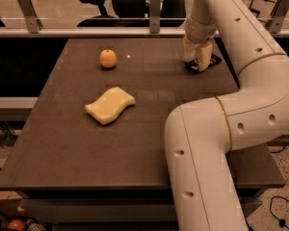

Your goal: Move rxbar chocolate near sponge

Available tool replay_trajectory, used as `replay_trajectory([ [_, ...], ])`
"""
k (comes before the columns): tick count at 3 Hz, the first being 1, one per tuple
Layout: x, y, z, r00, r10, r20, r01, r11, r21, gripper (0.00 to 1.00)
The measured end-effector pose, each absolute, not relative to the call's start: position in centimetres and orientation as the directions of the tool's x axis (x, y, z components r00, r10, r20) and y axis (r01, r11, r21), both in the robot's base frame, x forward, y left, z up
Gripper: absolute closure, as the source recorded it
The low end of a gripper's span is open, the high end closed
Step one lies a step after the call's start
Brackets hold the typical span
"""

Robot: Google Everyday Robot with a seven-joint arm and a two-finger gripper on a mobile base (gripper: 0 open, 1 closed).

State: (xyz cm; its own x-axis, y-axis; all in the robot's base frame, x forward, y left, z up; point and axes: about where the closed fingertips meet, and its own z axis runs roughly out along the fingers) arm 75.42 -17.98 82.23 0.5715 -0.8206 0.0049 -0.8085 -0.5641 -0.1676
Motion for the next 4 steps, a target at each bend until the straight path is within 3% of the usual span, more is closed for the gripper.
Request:
replay_trajectory([
  [2,75.4,-18.0,82.3,0.571,-0.821,0.005,-0.809,-0.564,-0.168,0.14],
  [3,75.4,-18.0,82.3,0.571,-0.821,0.005,-0.808,-0.564,-0.168,0.00],
  [4,74.9,-18.6,85.4,0.589,-0.807,0.051,-0.787,-0.586,-0.193,0.00],
])
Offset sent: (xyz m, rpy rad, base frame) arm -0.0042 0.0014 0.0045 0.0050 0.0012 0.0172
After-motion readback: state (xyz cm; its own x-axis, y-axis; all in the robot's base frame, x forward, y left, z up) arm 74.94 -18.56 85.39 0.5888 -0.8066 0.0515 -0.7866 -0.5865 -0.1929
